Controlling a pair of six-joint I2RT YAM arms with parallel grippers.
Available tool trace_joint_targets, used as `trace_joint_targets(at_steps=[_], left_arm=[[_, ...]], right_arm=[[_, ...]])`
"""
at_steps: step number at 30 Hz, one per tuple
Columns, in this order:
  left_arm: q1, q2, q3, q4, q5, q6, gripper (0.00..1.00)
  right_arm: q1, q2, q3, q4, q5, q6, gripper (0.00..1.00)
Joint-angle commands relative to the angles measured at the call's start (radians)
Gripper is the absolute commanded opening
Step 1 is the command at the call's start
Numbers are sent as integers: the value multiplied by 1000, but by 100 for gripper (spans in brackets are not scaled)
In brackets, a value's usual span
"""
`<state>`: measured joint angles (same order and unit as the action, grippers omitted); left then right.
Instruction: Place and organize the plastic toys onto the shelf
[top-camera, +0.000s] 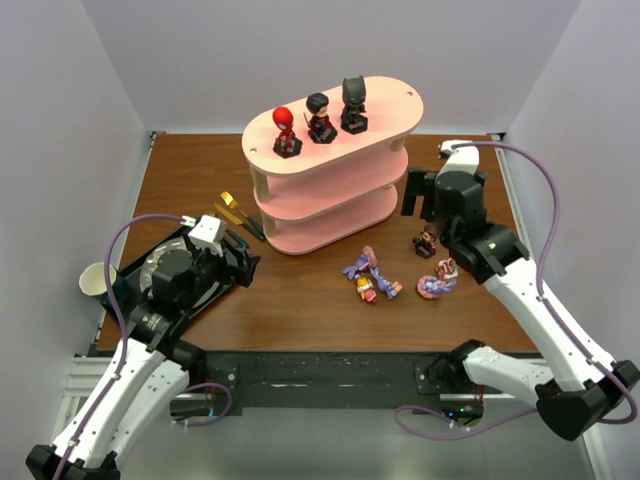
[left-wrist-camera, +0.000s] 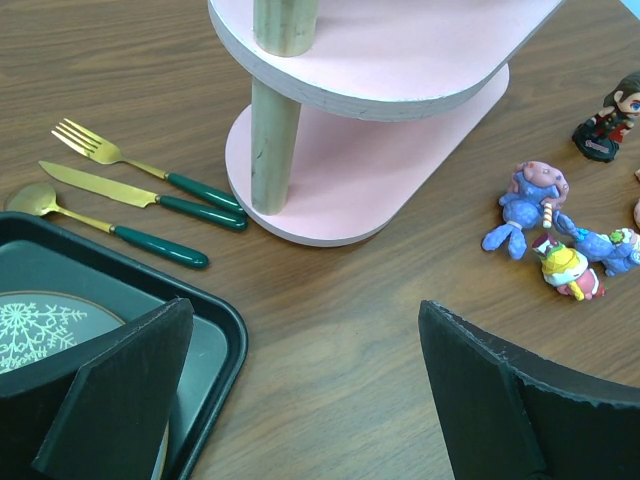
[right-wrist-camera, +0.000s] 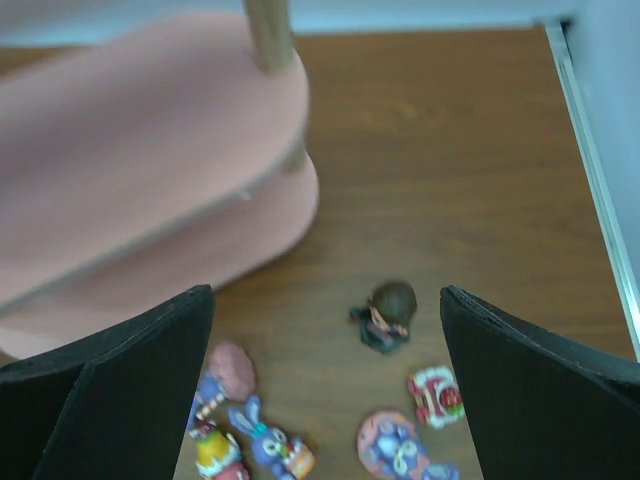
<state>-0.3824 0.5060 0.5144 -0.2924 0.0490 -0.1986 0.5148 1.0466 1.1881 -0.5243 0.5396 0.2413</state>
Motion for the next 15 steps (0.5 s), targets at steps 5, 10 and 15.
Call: trace_joint_targets(at_steps=[5, 10, 15], left_arm=[[-4, 0, 18, 55, 12, 13, 100], [-4, -9, 16, 53, 11, 13, 100], [-4, -12, 16, 55, 15, 13, 100]], right_arm=[[-2, -36, -310, 86, 269, 320, 92], [-4, 12, -459, 236, 298, 435, 88], [-2, 105, -533, 393, 306, 446, 81]])
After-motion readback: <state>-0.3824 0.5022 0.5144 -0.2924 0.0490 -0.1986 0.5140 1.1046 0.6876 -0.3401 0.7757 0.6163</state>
